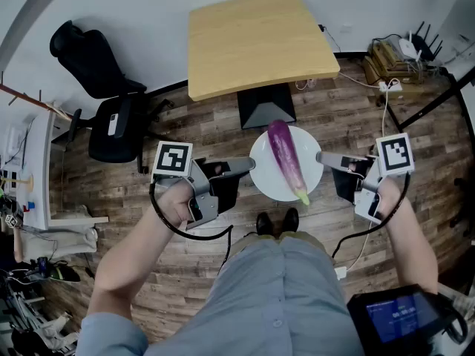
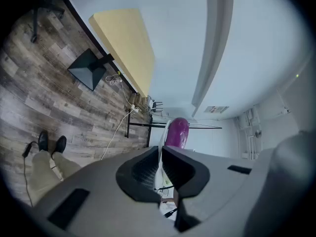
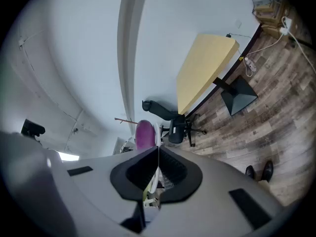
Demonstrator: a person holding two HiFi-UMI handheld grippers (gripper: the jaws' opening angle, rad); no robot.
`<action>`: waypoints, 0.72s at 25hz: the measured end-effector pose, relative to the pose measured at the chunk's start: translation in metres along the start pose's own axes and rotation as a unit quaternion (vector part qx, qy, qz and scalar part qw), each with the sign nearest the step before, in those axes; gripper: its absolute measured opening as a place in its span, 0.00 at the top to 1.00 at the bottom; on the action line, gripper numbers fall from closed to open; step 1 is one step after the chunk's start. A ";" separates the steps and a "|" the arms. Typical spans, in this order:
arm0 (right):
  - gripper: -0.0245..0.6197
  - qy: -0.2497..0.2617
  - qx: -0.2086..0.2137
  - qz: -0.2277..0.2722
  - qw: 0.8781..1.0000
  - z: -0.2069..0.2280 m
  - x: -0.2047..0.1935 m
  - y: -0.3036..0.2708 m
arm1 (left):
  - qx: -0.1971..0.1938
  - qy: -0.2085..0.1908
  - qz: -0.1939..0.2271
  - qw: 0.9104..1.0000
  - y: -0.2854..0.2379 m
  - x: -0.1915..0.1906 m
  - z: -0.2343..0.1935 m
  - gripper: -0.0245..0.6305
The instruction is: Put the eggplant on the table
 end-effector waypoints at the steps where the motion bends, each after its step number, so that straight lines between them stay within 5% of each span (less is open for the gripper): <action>1: 0.95 0.000 0.000 0.000 1.000 0.000 0.000 0.000 | 0.000 0.000 0.000 1.000 0.000 0.000 0.000 0.92; 18: 0.95 0.005 0.010 -0.011 1.000 0.014 0.029 0.007 | -0.002 0.000 0.020 1.000 -0.028 0.004 0.000 0.92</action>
Point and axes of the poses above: the fingertips, and each gripper's own axes: y backward along the fingers, z to its right, x out of its top, the point moved 6 cm from there along y, backward along the fingers, and after that the axes turned 13 degrees about z, right-handed, at the moved point
